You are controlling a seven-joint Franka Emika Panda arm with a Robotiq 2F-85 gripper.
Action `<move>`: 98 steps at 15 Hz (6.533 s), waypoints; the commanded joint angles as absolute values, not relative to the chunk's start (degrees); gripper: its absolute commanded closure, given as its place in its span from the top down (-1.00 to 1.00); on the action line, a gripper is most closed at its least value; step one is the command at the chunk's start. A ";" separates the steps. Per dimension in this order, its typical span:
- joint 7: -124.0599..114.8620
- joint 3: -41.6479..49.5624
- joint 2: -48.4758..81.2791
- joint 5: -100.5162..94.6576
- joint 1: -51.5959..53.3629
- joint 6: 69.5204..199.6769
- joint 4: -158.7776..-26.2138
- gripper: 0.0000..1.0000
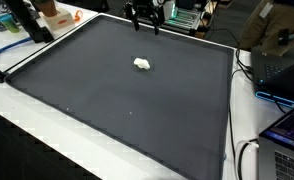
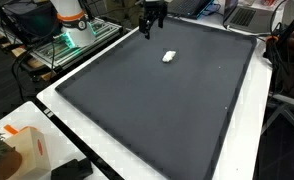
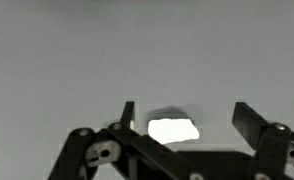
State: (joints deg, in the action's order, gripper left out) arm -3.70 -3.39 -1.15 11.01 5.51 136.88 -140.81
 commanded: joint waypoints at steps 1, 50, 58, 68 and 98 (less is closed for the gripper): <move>-5.60 -4.01 -1.69 10.65 5.31 139.30 -141.85 1.00; 6.88 0.55 -22.58 21.77 18.54 144.29 -153.70 1.00; 7.35 0.15 -30.51 34.99 17.37 121.47 -148.58 1.00; 8.35 0.14 -33.13 38.23 13.06 117.01 -148.08 0.20; 7.58 -1.32 -32.95 38.36 10.17 117.75 -146.54 0.02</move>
State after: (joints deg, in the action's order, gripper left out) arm 8.28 -0.27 -33.24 38.46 11.38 118.12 -146.92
